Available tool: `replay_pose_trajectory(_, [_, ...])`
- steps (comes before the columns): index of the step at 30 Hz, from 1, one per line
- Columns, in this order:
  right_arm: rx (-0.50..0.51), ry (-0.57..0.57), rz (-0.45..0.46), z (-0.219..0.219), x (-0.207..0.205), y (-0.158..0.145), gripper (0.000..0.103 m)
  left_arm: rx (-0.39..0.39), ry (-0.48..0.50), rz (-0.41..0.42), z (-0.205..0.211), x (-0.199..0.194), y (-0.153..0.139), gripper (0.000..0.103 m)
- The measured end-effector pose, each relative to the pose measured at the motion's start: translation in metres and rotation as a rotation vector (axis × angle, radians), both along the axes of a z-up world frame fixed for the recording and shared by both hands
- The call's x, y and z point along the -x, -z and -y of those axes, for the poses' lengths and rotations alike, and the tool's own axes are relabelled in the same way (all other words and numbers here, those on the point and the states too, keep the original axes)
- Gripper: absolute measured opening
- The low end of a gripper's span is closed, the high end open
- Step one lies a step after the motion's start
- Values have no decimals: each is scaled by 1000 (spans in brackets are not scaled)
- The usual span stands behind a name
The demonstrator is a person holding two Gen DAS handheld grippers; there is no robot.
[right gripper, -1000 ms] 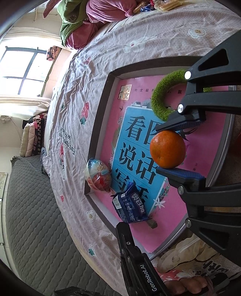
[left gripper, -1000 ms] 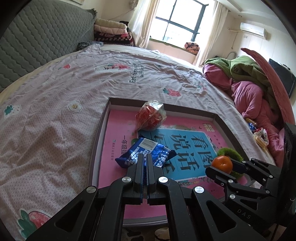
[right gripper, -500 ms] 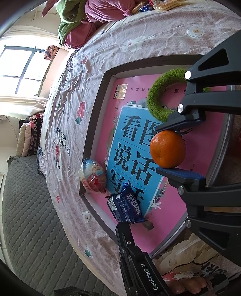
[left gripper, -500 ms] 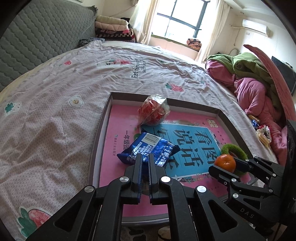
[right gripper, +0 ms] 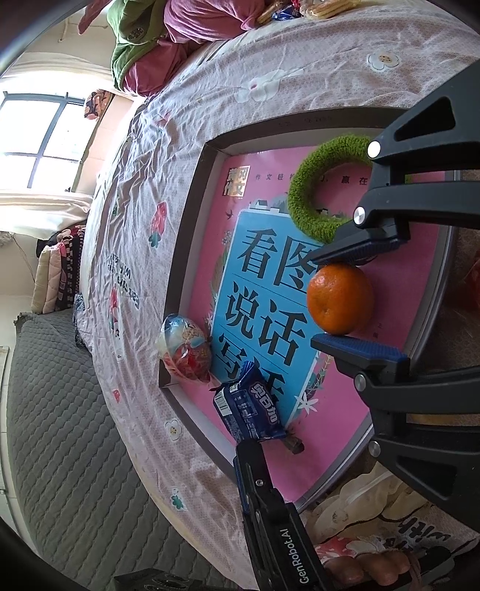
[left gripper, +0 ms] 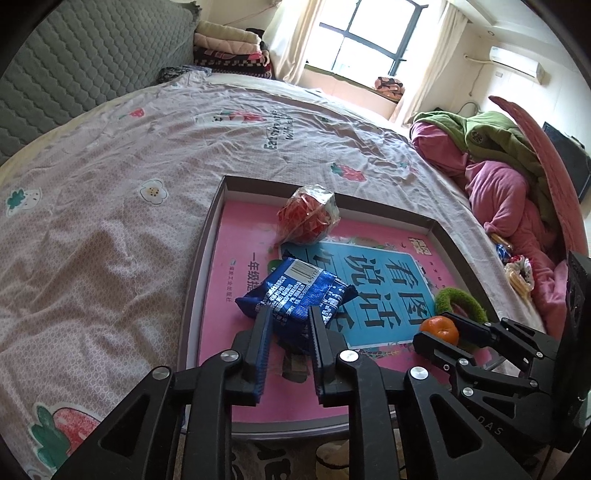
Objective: Organize objects
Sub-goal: 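Lower into the tray and open the left tool on the pack while the right tool releases the orange, then withdraw both open tools from the tray toward the remaining items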
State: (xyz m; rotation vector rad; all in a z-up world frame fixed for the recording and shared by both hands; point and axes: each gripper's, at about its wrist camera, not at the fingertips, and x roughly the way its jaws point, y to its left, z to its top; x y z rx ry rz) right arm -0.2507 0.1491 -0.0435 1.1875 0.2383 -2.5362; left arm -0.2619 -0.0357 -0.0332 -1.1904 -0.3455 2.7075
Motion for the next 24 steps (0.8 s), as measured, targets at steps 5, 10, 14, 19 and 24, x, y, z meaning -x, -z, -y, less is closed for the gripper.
replay_pose_trajectory(5, [19, 4, -42, -4, -6, -7, 44, 0, 4, -16, 0, -5, -5, 30])
replay_pose_trajectory(10, [56, 8, -94, -9, -15, -18, 49, -5, 9, -45, 1, -13, -11, 43])
replay_pose_trajectory(14, [88, 15, -144, -13, -24, -28, 51, 6, 17, -74, 0, -21, -17, 47])
replay_pose_trajectory(19, [132, 0, -218, -15, -38, -42, 57, 30, 30, -102, -2, -29, -22, 55])
replay_pose_trajectory(24, [171, -27, -319, -15, -61, -58, 61, 34, 47, -116, -5, -37, -25, 56])
